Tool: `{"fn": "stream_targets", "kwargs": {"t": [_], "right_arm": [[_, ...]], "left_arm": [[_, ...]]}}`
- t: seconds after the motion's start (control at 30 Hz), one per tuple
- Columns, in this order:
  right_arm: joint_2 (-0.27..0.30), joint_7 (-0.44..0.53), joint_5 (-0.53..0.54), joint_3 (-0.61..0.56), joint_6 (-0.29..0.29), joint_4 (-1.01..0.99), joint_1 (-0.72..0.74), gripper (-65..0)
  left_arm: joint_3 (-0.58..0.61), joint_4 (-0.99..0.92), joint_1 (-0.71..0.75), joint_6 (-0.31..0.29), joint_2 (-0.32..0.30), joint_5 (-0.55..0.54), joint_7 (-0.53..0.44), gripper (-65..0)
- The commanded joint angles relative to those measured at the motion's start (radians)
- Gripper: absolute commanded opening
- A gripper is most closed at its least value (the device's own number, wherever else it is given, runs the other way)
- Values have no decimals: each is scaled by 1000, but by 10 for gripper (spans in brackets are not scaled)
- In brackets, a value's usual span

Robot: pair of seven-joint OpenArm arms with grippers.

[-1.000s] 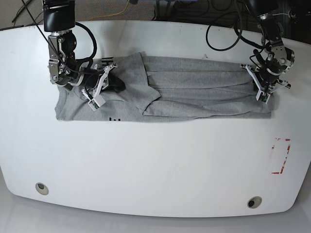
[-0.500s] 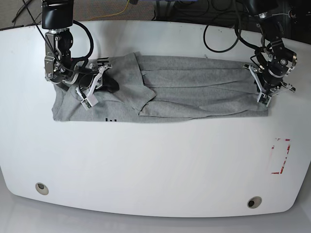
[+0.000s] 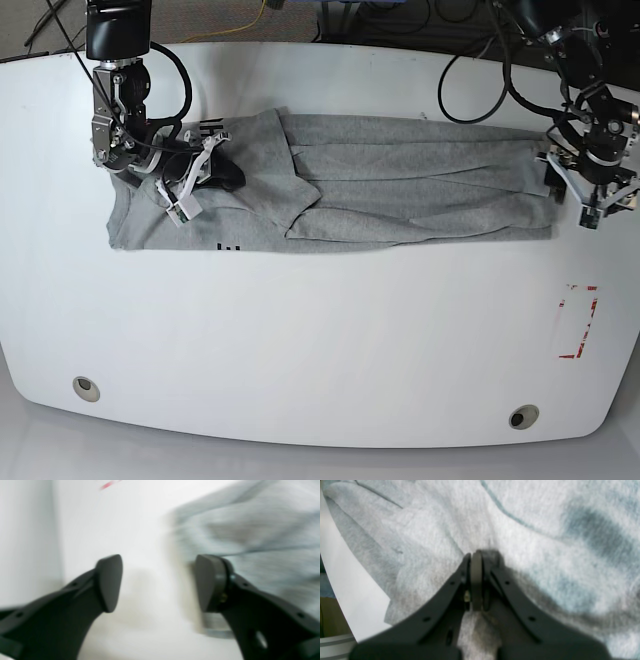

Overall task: Layout the t-shirt on the table in an organized manner, then fold the t-shirt properly
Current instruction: 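Release the shirt end with the left gripper and lift it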

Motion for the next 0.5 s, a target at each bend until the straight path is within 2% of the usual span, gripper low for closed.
{"fn": "stream_targets", "kwargs": {"t": [0.0, 0.2, 0.4, 0.47], "right_arm": [[16, -43, -67, 5, -25, 0, 2, -650], [-2, -43, -67, -4, -25, 0, 2, -650], [-4, -43, -67, -6, -25, 0, 2, -650], [-5, -43, -67, -6, -25, 0, 2, -650]], "left_arm": [[-46, -23, -36, 5, -16, -73, 35, -167], [-117, -113, -65, 5, -60, -206, 100, -97], [-117, -161, -62, 5, -63, -309, 104, -1], [-117, -164, -60, 5, -62, -338, 104, 0]]}}
